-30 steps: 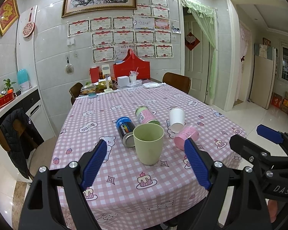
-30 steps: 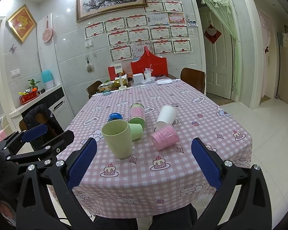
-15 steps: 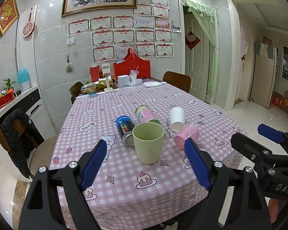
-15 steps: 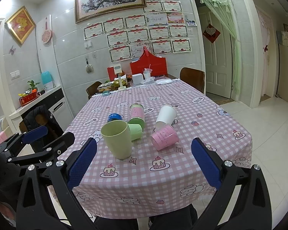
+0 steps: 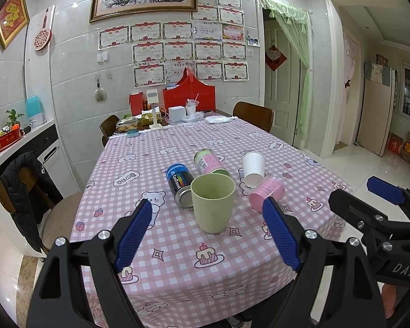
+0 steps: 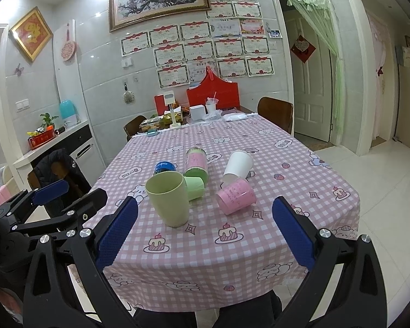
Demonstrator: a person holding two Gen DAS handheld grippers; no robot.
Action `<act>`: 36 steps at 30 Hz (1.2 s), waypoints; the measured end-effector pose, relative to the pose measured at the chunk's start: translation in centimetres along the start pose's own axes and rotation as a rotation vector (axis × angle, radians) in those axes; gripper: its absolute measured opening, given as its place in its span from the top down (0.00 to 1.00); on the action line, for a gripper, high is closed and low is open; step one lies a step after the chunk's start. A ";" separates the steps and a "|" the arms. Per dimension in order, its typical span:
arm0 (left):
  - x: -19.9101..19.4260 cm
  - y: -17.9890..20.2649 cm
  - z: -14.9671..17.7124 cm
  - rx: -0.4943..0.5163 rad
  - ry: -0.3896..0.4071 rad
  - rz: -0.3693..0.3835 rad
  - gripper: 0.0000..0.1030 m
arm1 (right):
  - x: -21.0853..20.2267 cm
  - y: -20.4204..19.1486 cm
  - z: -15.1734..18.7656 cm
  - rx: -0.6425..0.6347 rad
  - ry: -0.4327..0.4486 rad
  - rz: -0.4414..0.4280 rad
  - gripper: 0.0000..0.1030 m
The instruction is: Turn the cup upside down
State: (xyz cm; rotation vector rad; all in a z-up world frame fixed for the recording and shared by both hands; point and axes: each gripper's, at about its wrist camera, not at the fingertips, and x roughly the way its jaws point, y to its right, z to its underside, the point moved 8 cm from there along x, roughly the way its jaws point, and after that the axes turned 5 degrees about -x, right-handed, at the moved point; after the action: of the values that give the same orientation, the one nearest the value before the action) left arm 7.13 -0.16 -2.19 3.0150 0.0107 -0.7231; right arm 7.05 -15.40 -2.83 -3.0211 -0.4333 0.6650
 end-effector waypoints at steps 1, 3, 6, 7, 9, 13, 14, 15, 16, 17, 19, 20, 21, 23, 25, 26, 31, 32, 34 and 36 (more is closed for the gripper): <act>0.0 -0.1 0.0 -0.001 0.001 -0.001 0.20 | 0.0 0.1 0.1 0.000 0.000 0.000 0.08; 0.0 -0.1 0.0 -0.001 0.000 -0.001 0.20 | 0.0 0.1 0.1 -0.001 0.000 0.002 0.08; 0.0 -0.1 0.0 -0.002 0.000 0.000 0.20 | 0.0 0.1 0.1 0.001 0.000 0.000 0.08; 0.0 -0.1 0.0 -0.001 0.001 0.000 0.20 | 0.0 0.0 0.0 0.001 0.000 0.000 0.08; 0.0 -0.1 0.0 0.000 0.000 -0.001 0.20 | 0.0 0.1 0.1 -0.001 0.000 0.002 0.08; -0.1 -0.3 0.0 0.001 0.001 -0.004 0.20 | 0.0 0.0 0.1 0.001 0.000 0.000 0.08; -0.1 -0.4 0.0 0.002 0.001 -0.004 0.20 | 0.0 0.0 0.1 0.000 0.000 0.001 0.08; -0.1 -0.4 0.0 0.001 0.000 -0.003 0.20 | 0.0 0.1 0.1 0.000 0.000 0.002 0.08; -0.1 -0.3 0.0 0.001 0.001 -0.004 0.20 | 0.0 0.0 0.1 0.000 0.000 0.001 0.08; -0.1 -0.4 0.0 0.000 0.001 -0.003 0.20 | 0.0 0.0 0.0 0.000 0.000 0.001 0.08; -0.1 -0.3 0.0 0.001 0.001 -0.005 0.20 | 0.0 0.0 0.1 0.000 0.000 0.001 0.08; -0.1 -0.3 0.0 0.002 0.001 -0.004 0.20 | 0.0 0.1 0.1 0.001 -0.001 0.002 0.08; -0.1 -0.3 0.0 0.002 0.000 -0.004 0.20 | 0.0 0.0 0.1 0.001 -0.002 0.003 0.08; -0.3 -0.3 0.1 0.002 -0.001 -0.004 0.20 | 0.0 -0.2 0.1 0.002 -0.004 0.001 0.08; -0.3 -0.2 0.1 0.002 -0.001 -0.004 0.20 | 0.0 -0.1 0.1 0.001 -0.004 0.001 0.08; -0.3 -0.2 0.1 0.002 -0.002 -0.004 0.20 | 0.0 -0.1 0.1 0.001 -0.004 0.002 0.08; -0.3 -0.3 0.1 -0.001 -0.006 -0.004 0.20 | 0.3 -0.1 0.0 0.002 -0.009 -0.002 0.08; -0.3 -0.3 0.1 -0.002 -0.007 -0.003 0.20 | 0.4 -0.1 0.0 0.001 -0.010 -0.002 0.08; -0.1 -0.3 0.1 -0.002 -0.009 -0.003 0.20 | 0.4 -0.1 -0.1 0.000 -0.011 -0.001 0.08; -0.1 -0.3 0.1 -0.003 -0.009 -0.004 0.20 | 0.4 -0.1 0.0 0.001 -0.011 -0.002 0.08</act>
State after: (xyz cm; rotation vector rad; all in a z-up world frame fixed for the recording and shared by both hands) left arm 7.00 0.17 -2.22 3.0099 0.0170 -0.7361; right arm 7.42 -15.20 -2.96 -3.0165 -0.4363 0.6822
